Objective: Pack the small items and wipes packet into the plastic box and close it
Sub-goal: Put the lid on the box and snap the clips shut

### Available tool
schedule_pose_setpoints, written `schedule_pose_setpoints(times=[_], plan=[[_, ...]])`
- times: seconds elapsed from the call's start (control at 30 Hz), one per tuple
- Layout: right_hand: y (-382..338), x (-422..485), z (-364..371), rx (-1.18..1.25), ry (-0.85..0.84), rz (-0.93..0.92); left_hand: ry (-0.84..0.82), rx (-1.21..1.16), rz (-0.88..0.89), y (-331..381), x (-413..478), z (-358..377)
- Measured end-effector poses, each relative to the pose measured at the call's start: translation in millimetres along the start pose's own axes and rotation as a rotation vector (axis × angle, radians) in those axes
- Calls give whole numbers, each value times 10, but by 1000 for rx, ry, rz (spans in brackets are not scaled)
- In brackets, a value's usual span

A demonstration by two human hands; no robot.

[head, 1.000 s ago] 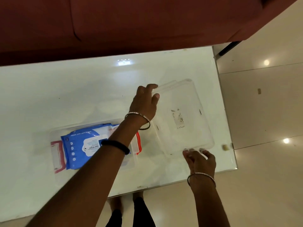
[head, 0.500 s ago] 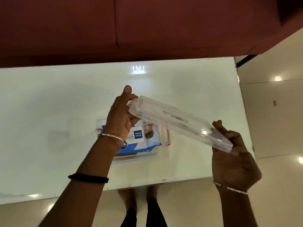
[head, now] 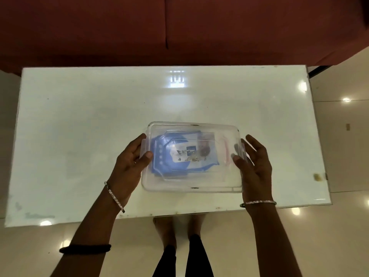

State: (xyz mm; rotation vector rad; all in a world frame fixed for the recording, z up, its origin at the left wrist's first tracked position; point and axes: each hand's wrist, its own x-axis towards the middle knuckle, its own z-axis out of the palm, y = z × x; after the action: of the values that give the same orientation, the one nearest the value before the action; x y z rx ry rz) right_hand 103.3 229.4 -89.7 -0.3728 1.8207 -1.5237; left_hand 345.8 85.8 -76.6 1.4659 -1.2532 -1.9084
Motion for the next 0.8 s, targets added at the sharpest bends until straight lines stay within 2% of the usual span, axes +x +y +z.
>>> schedule_pose_setpoints(times=[0.2, 0.47, 0.8], plan=[[112, 128, 246, -257, 2, -53, 134, 15, 8, -193, 58, -23], [295, 163, 364, -462, 13, -83, 192, 81, -22, -364, 227, -36], [399, 197, 352, -472, 93, 19, 354, 243, -177, -390, 209, -59]])
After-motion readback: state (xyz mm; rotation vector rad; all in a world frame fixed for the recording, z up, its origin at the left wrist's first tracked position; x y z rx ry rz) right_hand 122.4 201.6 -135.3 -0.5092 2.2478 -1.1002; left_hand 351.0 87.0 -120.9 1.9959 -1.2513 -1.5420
